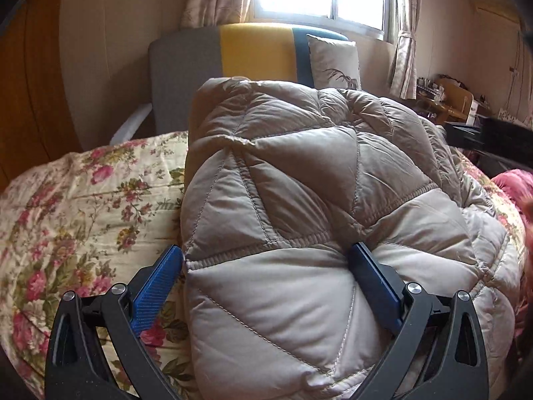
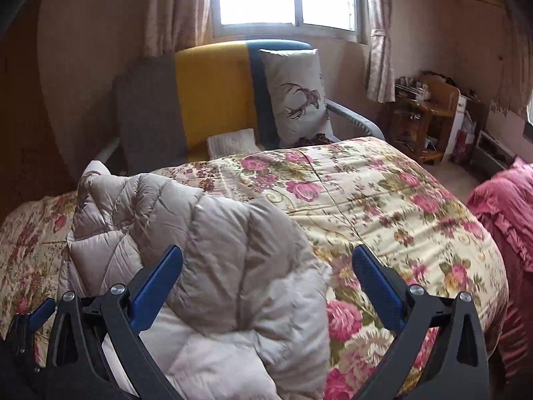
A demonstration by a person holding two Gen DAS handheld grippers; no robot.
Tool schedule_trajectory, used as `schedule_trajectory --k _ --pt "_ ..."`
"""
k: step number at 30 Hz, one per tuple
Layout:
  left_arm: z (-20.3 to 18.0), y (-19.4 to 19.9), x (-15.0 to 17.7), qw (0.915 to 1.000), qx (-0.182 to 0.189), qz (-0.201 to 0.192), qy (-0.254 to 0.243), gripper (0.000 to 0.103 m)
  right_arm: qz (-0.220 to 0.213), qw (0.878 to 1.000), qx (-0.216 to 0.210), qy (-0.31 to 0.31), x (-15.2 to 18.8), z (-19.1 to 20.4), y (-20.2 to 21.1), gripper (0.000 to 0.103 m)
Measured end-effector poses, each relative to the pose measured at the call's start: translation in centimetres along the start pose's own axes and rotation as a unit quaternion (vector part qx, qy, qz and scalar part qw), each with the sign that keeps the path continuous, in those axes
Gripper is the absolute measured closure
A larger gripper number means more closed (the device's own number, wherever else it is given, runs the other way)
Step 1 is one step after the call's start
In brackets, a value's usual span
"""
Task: Fold large clothes
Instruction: 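Grasp the cream jacket bundle with both tools from its sides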
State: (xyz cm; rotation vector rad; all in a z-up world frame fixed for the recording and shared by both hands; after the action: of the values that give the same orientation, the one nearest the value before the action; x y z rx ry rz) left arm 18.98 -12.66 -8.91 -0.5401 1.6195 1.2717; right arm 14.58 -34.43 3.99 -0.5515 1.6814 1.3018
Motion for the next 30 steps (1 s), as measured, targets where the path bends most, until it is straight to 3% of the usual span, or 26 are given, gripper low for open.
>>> schedule_trajectory --k 3,5,7,10,23,30 --pt "0.0 0.2 0.0 1.0000 -0.002 -0.005 -0.006 0.004 0.044 0.999 0.026 0.009 1.0 0.1 -4.4 0.002" --pt "0.2 0.2 0.0 0.9999 0.014 -0.001 -0.003 0.004 0.079 0.996 0.027 -0.038 2.9 -1.6 -6.4 0.002" --pt "0.2 0.1 0.1 0.9995 0.031 0.002 0.000 0.004 0.091 0.992 0.032 -0.085 4.8 -3.4 -7.3 0.002" --pt "0.5 -0.9 0.4 0.9983 0.051 0.018 0.021 0.003 0.098 0.989 0.027 -0.102 5.5 -4.0 -7.8 0.002" --pt "2.5 1.1 1.3 0.9920 0.079 0.034 0.092 0.003 0.067 0.992 0.011 -0.102 4.5 -3.9 -2.5 0.002" --pt "2.7 1.3 1.1 0.9913 0.079 0.034 0.100 0.003 0.057 0.995 0.007 -0.078 4.3 -3.1 0.5 0.002"
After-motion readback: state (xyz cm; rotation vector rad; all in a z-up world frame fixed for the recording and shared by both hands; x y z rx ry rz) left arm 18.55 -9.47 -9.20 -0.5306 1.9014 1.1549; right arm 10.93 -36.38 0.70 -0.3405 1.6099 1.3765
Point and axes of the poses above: each gripper's, at about its wrist camera, not at the fingertips, and y roughly against the way its jaws point, z to its left, x to its underside, the point moved 1 cm from there along -y, roughly the way its jaws point, and after that the axes turned 9 degrees about -z, right-handed, at the moved point
